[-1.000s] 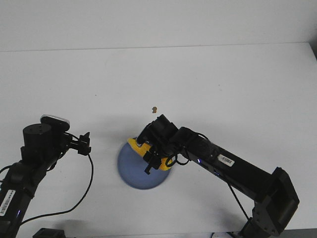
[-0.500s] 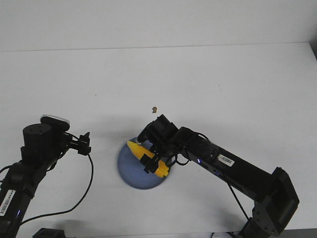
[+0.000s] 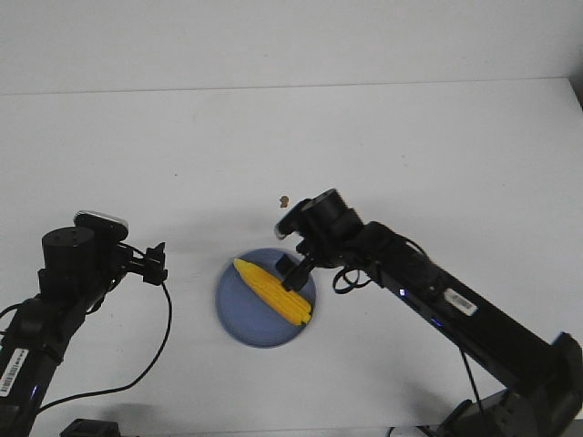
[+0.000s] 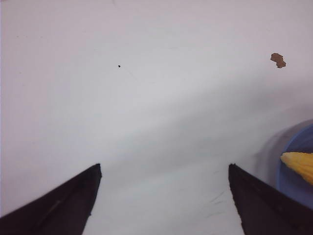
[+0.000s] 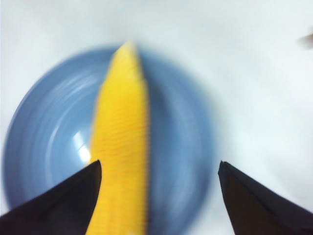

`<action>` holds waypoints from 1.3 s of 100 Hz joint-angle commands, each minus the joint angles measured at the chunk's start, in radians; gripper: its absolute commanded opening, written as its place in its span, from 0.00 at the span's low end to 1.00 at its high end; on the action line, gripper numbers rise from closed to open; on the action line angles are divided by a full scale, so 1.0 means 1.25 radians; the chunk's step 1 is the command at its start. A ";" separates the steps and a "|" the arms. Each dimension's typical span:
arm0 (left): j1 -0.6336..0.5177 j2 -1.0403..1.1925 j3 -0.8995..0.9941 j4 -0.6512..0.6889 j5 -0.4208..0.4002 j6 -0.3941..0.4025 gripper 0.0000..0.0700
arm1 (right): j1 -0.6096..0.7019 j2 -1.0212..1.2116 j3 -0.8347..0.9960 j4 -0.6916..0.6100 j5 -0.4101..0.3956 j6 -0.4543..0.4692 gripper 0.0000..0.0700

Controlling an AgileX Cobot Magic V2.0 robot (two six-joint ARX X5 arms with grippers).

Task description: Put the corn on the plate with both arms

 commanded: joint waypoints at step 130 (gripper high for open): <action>-0.001 -0.197 -0.072 0.039 0.001 -0.088 0.76 | -0.512 -0.837 -0.468 0.154 0.059 0.003 0.72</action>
